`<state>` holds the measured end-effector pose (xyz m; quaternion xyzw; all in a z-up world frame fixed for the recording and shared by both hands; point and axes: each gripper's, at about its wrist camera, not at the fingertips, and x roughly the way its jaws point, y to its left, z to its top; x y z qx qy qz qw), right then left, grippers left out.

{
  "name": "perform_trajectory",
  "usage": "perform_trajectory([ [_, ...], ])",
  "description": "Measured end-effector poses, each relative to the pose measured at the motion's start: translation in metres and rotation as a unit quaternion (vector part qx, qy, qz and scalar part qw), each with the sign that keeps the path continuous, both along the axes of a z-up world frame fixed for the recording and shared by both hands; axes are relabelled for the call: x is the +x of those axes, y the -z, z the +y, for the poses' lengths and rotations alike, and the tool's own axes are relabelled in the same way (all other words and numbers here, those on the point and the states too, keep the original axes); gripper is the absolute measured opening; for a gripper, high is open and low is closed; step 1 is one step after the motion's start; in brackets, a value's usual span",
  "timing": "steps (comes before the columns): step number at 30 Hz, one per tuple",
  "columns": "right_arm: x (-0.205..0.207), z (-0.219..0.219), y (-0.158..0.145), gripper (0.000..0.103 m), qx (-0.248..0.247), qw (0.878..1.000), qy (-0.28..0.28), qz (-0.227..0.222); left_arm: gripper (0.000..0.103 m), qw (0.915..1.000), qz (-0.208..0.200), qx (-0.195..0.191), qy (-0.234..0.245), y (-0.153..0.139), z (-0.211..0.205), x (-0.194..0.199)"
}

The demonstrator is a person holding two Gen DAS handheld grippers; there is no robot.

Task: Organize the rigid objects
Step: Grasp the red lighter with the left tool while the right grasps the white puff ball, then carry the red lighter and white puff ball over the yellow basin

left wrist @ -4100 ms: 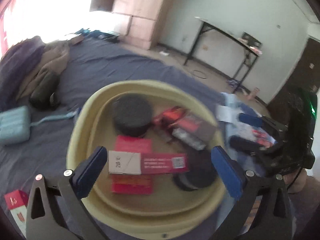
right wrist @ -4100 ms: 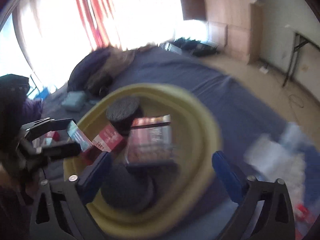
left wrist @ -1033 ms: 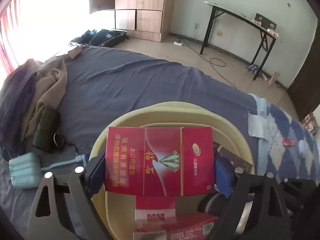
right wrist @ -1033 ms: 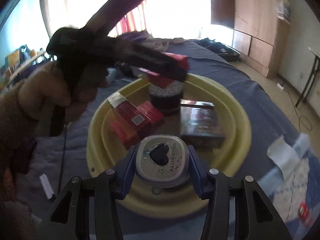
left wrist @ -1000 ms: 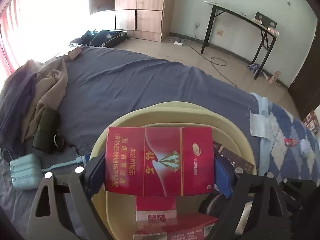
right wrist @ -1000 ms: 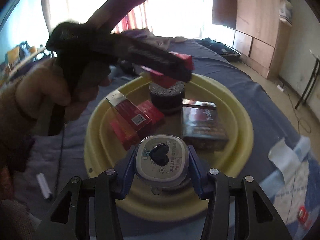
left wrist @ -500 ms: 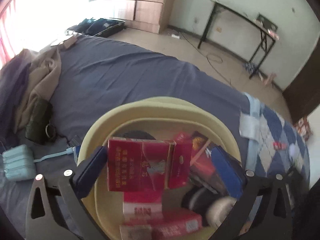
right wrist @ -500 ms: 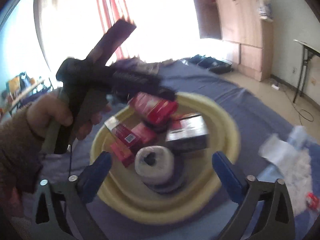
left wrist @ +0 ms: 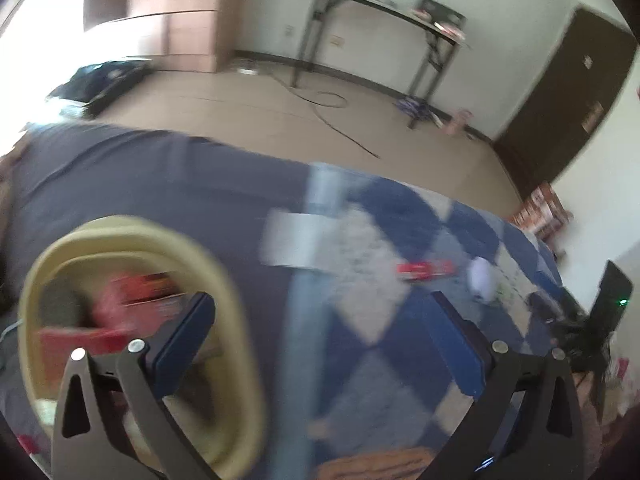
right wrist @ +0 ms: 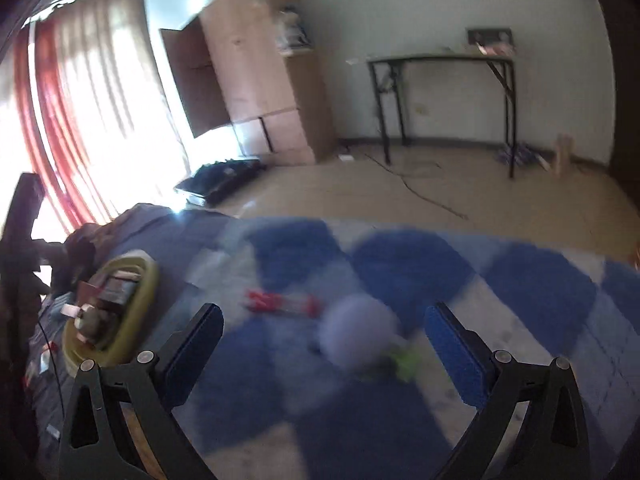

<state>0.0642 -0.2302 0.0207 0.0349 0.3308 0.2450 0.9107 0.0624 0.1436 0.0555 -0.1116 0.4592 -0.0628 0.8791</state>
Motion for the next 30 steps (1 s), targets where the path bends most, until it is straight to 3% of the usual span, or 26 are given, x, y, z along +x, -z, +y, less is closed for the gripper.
perform_trajectory([
  [5,0.009,0.022,0.038,0.103,-0.056,0.998,0.014,0.019,0.103,0.9967,0.070,0.021,0.035,0.038,-0.084,0.058],
  [10,0.030,0.059,0.050,0.103,-0.113,0.993,0.008,0.008,0.103,0.9945,0.094,0.021,0.039,0.067,-0.135,0.095],
  [17,0.048,0.064,0.065,0.101,-0.122,0.992,0.023,0.015,0.103,0.9934,0.109,0.034,0.017,0.100,-0.153,0.112],
  [22,0.060,0.064,0.066,0.100,-0.113,0.993,0.021,0.020,0.102,0.9933,0.104,0.048,0.015,0.103,-0.159,0.113],
  [23,0.062,0.067,0.066,0.098,-0.118,0.993,0.020,0.020,0.099,0.9936,0.101,0.048,0.014,0.102,-0.160,0.113],
  [24,0.064,0.069,0.067,0.088,-0.122,0.992,0.018,0.018,0.083,0.9937,0.095,0.060,0.010,0.101,-0.161,0.112],
  [25,0.065,0.071,0.066,0.075,-0.124,0.992,0.016,0.015,0.083,0.9936,0.089,0.068,0.012,0.101,-0.162,0.112],
  [27,0.066,0.073,0.066,0.060,-0.126,0.992,0.010,0.012,0.082,0.9945,0.082,0.061,0.023,0.099,-0.161,0.107],
  [30,0.063,0.070,0.065,0.050,-0.122,0.992,0.006,0.005,0.082,0.9956,0.069,0.052,0.037,0.095,-0.154,0.096],
])
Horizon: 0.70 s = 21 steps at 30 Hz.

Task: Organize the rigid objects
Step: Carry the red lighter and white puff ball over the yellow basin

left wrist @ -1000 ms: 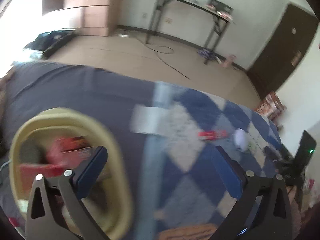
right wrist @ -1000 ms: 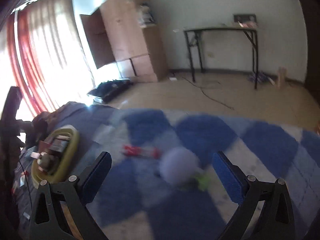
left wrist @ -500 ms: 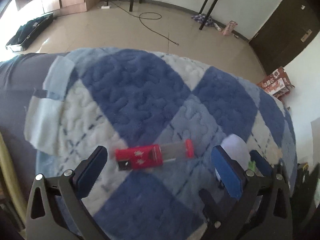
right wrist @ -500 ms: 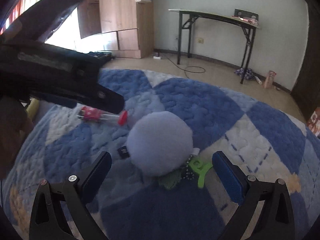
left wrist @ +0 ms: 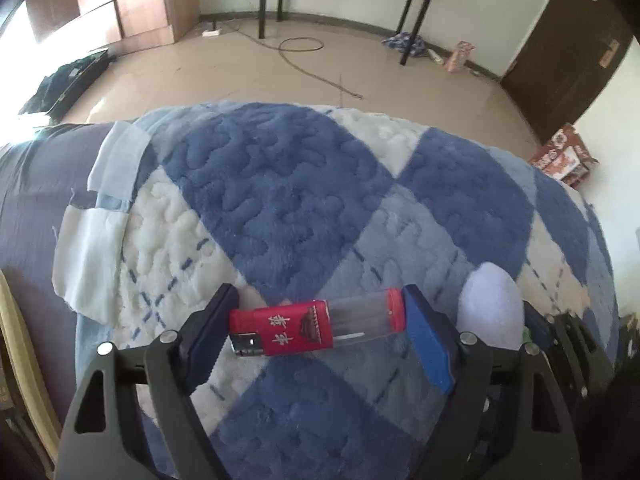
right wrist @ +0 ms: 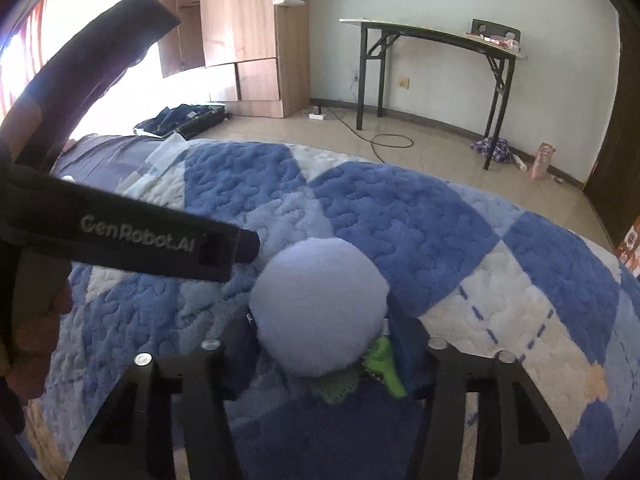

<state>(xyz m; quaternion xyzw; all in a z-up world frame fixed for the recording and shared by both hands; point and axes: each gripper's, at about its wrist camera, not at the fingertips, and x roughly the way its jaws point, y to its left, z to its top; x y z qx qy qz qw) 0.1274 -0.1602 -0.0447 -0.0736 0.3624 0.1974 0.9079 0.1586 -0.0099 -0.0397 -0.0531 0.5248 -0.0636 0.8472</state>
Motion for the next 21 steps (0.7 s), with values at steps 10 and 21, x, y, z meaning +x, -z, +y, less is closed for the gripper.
perform_trajectory([
  [10,-0.055,0.013,-0.042,0.047,0.047,0.992,-0.110,-0.046,0.082,0.9973,-0.069,-0.026,-0.003,-0.111,0.116,-0.136],
  [21,-0.084,0.187,-0.069,0.047,0.052,0.936,-0.345,0.043,0.083,0.9826,-0.105,0.086,-0.127,-0.088,0.267,-0.269],
])
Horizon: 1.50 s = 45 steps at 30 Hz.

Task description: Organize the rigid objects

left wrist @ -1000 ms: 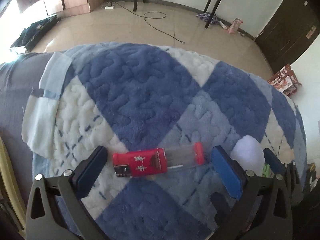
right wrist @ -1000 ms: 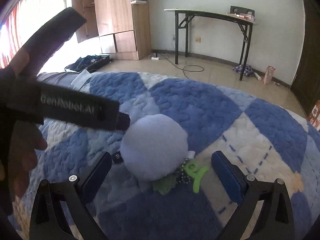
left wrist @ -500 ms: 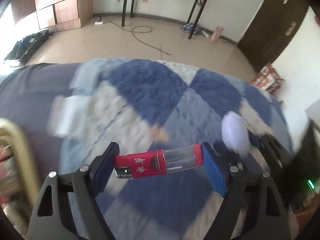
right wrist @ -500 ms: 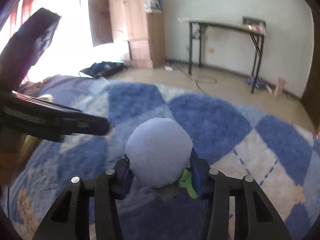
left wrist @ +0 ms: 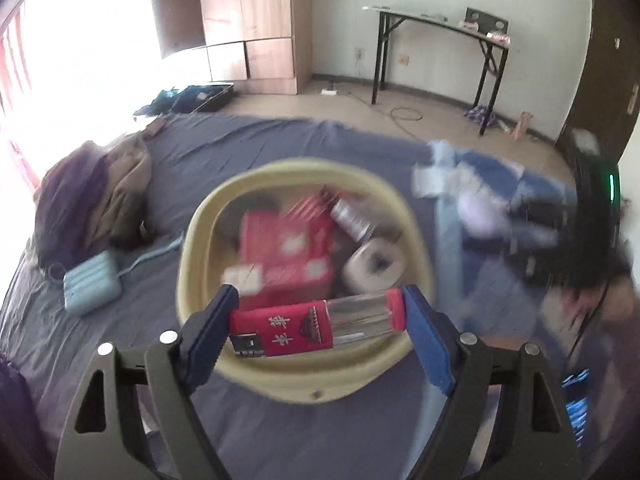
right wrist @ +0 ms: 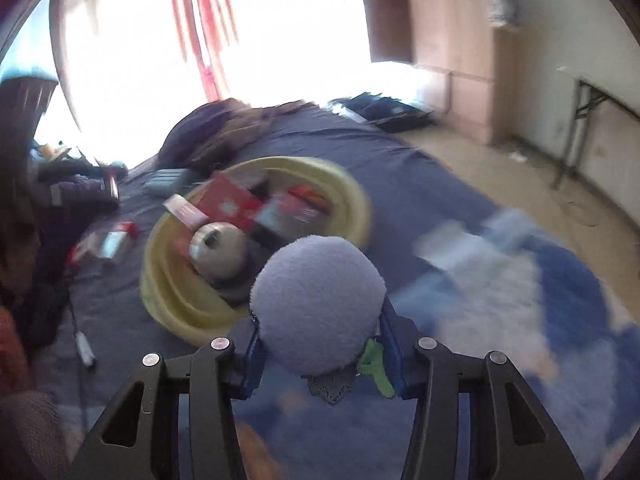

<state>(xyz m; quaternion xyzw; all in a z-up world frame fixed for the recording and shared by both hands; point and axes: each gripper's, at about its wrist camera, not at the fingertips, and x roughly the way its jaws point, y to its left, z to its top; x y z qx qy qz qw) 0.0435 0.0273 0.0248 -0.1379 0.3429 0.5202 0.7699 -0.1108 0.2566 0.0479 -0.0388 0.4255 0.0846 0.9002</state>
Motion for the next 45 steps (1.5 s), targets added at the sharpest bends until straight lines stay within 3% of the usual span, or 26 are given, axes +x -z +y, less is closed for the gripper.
perform_trajectory([
  [5,0.029,0.063,-0.011,0.047,-0.008,0.999,-0.020,0.024,0.083,0.9995,0.013,0.028,0.004,0.040,0.010,0.003],
  [7,0.036,0.095,-0.010,0.047,-0.026,0.999,-0.037,0.018,0.083,0.9991,0.018,0.038,0.009,0.048,0.013,-0.001],
  [10,0.046,0.135,-0.004,0.047,-0.047,0.997,-0.051,0.027,0.083,0.9993,0.018,0.022,0.025,0.055,0.019,0.000],
  [13,0.053,0.162,0.004,0.047,-0.066,0.996,-0.053,0.021,0.083,0.9980,0.019,0.049,0.037,0.066,0.019,0.010],
  [20,0.064,0.207,0.019,0.050,-0.097,0.994,-0.044,0.017,0.084,0.9997,0.016,0.010,0.015,0.088,0.037,0.031],
  [23,0.065,0.216,0.026,0.060,-0.092,0.994,-0.045,0.027,0.086,0.9998,0.004,0.018,0.000,0.088,0.039,0.033],
  [24,0.063,0.216,0.027,0.072,-0.088,0.995,-0.046,0.032,0.092,0.9999,0.001,0.016,-0.005,0.086,0.039,0.032],
  [25,0.062,0.214,0.027,0.084,-0.078,0.995,-0.044,0.035,0.094,0.9999,-0.004,0.014,-0.009,0.082,0.039,0.030],
  [28,0.059,0.199,0.016,0.101,-0.045,0.997,-0.046,0.034,0.103,0.9989,-0.039,0.014,-0.023,0.060,0.033,0.012],
  [33,0.055,0.135,-0.020,0.103,0.043,0.998,-0.020,0.030,0.103,0.9955,-0.071,0.022,-0.060,0.020,0.008,-0.012],
  [37,0.032,0.067,-0.031,0.103,0.058,0.998,-0.018,-0.032,0.103,0.9853,-0.114,-0.017,-0.127,0.004,-0.011,-0.032],
  [40,0.012,0.020,-0.014,0.103,0.044,0.997,-0.031,-0.057,0.103,0.9851,-0.110,-0.002,-0.132,0.019,-0.041,-0.040],
  [43,-0.004,-0.008,0.019,0.103,0.019,0.995,-0.085,-0.043,0.103,0.9911,-0.072,0.000,-0.111,0.050,-0.076,-0.045],
  [45,-0.017,-0.015,0.049,0.103,-0.007,0.990,-0.125,-0.066,0.103,0.9896,-0.062,-0.011,-0.129,0.068,-0.082,-0.050],
])
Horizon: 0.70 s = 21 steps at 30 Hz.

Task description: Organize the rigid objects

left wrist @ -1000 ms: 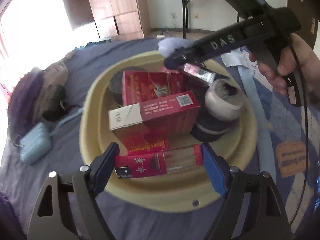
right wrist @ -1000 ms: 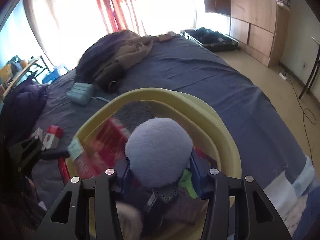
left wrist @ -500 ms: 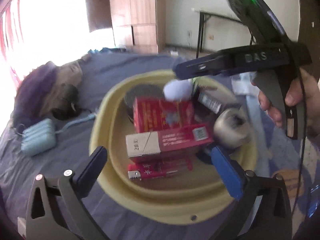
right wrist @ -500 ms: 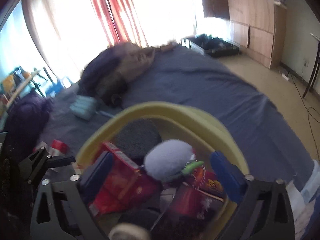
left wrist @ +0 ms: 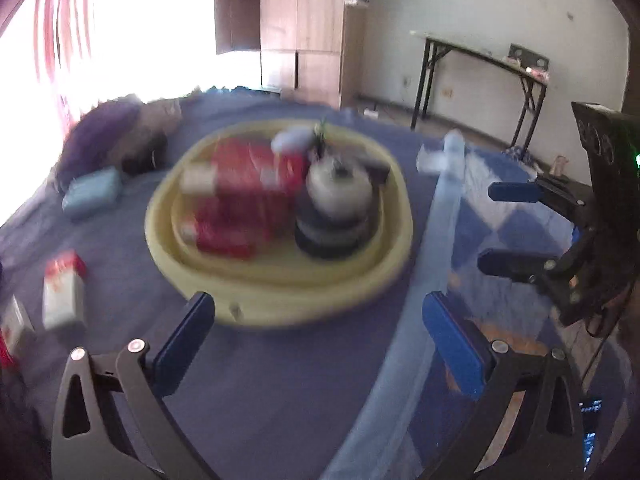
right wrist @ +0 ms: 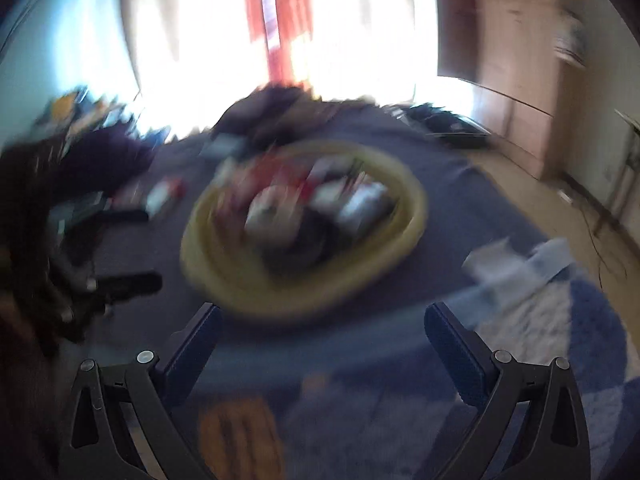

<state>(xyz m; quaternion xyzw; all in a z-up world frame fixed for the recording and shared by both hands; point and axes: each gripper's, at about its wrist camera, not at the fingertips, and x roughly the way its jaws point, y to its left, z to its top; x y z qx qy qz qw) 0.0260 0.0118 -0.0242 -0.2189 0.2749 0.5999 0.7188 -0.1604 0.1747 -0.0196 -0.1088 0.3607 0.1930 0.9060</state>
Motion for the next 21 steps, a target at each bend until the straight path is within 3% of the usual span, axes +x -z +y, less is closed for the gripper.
perform_trajectory([
  [2,0.000,-0.003,0.017,0.103,-0.019,1.000,0.000,-0.003,0.103,0.9987,-0.014,-0.036,-0.033,0.014,0.003,-0.008],
  [3,0.003,0.000,0.027,0.103,-0.033,0.999,-0.002,0.018,0.103,0.9981,-0.011,-0.044,-0.041,0.019,0.003,-0.008],
  [5,0.009,0.004,0.036,0.103,-0.049,0.998,-0.012,0.035,0.103,0.9979,0.023,-0.043,-0.043,0.033,0.002,0.001],
  [9,0.008,0.029,0.059,0.103,-0.096,0.995,-0.036,-0.002,0.103,0.9963,0.061,-0.036,-0.048,0.056,0.000,0.010],
  [17,0.002,0.056,0.061,0.103,-0.091,0.995,-0.028,-0.032,0.103,0.9947,0.073,-0.026,-0.068,0.064,0.008,0.028],
  [21,0.007,0.055,0.066,0.103,-0.088,0.996,-0.028,-0.016,0.103,0.9935,0.075,-0.023,-0.082,0.067,0.013,0.039],
])
